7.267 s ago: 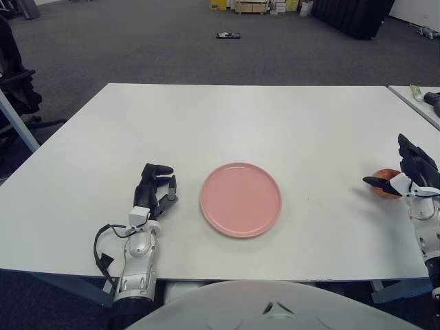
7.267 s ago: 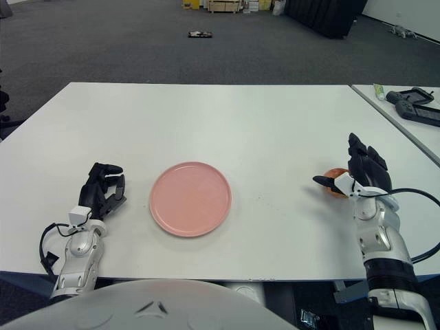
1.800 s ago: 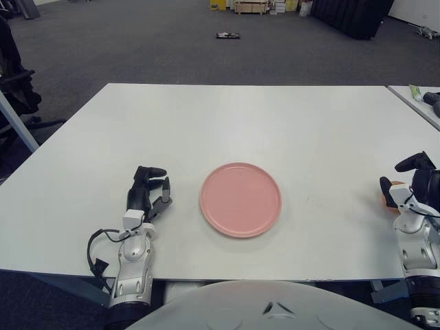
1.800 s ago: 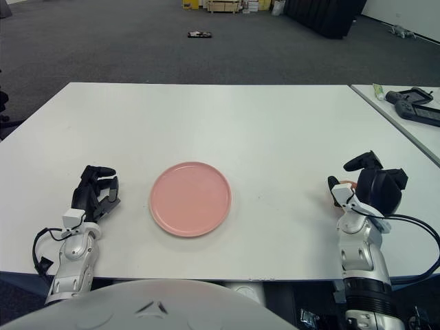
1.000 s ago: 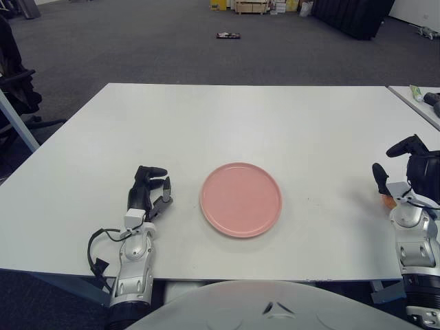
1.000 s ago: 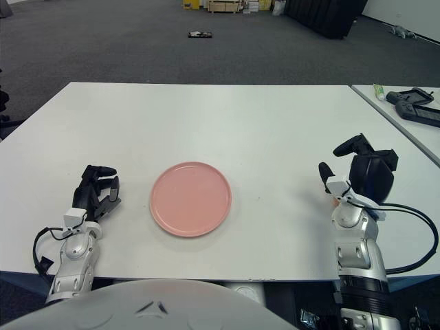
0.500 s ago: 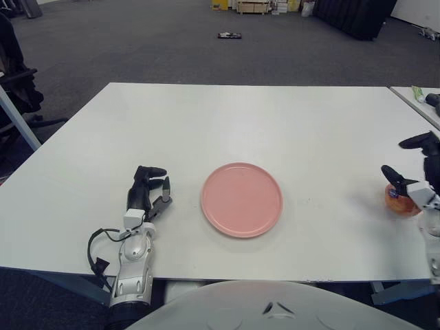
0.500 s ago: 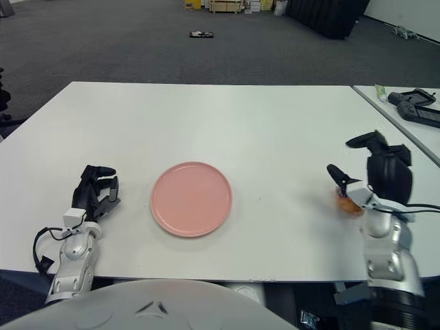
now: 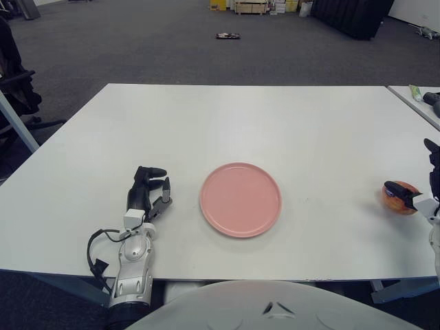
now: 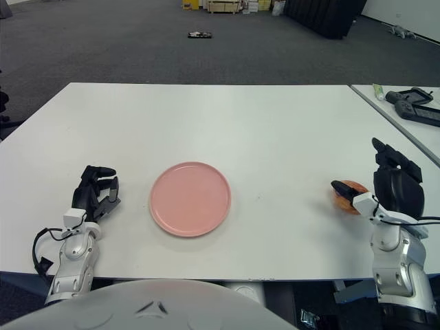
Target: Put the apple into the plate.
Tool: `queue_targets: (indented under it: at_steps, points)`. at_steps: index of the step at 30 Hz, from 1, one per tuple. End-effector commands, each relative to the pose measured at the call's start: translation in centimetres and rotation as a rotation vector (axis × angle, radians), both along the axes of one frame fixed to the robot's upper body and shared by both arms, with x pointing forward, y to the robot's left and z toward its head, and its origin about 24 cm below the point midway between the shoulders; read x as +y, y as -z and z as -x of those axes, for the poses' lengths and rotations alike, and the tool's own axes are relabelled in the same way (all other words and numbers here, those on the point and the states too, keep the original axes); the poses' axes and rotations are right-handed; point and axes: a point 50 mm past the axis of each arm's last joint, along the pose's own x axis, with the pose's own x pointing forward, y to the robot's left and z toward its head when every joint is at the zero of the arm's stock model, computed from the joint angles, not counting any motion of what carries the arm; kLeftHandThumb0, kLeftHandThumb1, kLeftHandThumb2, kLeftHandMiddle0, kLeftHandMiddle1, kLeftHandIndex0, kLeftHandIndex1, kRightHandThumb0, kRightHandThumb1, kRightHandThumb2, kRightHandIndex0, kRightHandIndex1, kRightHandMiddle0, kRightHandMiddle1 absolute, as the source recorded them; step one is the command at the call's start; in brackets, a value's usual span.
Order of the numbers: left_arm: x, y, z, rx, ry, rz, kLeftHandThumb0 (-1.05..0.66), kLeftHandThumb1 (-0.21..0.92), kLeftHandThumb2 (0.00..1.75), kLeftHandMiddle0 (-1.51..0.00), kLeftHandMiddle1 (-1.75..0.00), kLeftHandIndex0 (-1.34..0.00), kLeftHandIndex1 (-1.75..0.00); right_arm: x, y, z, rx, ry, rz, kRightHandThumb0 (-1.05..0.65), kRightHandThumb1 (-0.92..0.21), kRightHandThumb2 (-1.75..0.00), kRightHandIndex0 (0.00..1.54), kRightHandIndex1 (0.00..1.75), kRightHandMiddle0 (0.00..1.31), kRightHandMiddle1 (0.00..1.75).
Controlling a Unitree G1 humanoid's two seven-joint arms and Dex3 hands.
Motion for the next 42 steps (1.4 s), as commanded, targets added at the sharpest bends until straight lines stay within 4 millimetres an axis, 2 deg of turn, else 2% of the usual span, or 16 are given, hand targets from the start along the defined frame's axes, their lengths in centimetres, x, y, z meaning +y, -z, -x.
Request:
queue_targets:
  at_steps: [1,16,24,26,30,34,42]
  points:
    - [0.1,0.5,0.2,0.042,0.007,-0.003,-0.38,0.73,0.80,-0.58,-1.65,-0.31,-1.75,0.2,-0.2,0.2,0.022,0.005,0.023,-1.05,-0.68,-0.31,0.00,0.00,0.00,0.00]
    - [0.0,0.5,0.1,0.032,0.002,0.017,-0.37,0.74,0.78,-0.55,-1.66,-0.30,-1.75,0.3,-0.1,1.5,0.171,0.024,0.010,-1.05,-0.66,-0.27,0.00,0.00,0.00,0.00]
    - [-0.1,0.5,0.0,0.038,0.001,0.010,-0.37,0.73,0.79,-0.58,-1.65,-0.31,-1.75,-0.2,1.0,1.9,0.319,-0.009,0.008,-1.05,-0.65,-0.25,0.00,0.00,0.00,0.00]
    - [-0.1,0.5,0.0,0.038,0.000,0.010,-0.37,0.73,0.79,-0.58,-1.65,-0.31,-1.75,-0.4,1.2,1.9,0.340,-0.016,0.004,-1.05,-0.64,-0.25,0.00,0.00,0.00,0.00]
    - [-0.1,0.5,0.0,0.027,0.000,0.010,-0.38,0.73,0.80,-0.57,-1.65,-0.31,-1.75,-2.0,3.1,0.6,0.403,-0.018,-0.010,-1.05,-0.65,-0.25,0.00,0.00,0.00,0.00]
    - [-0.1,0.5,0.1,0.034,-0.002,0.009,-0.38,0.73,0.80,-0.57,-1.66,-0.31,-1.75,-2.9,4.2,0.5,0.439,-0.024,-0.010,-1.05,-0.66,-0.26,0.00,0.00,0.00,0.00]
    - [-0.1,0.4,0.1,0.014,-0.006,0.028,-0.37,0.74,0.78,-0.55,-1.66,-0.30,-1.75,-3.3,4.9,-0.3,0.492,-0.056,-0.002,-1.05,-0.71,-0.27,0.00,0.00,0.00,0.00]
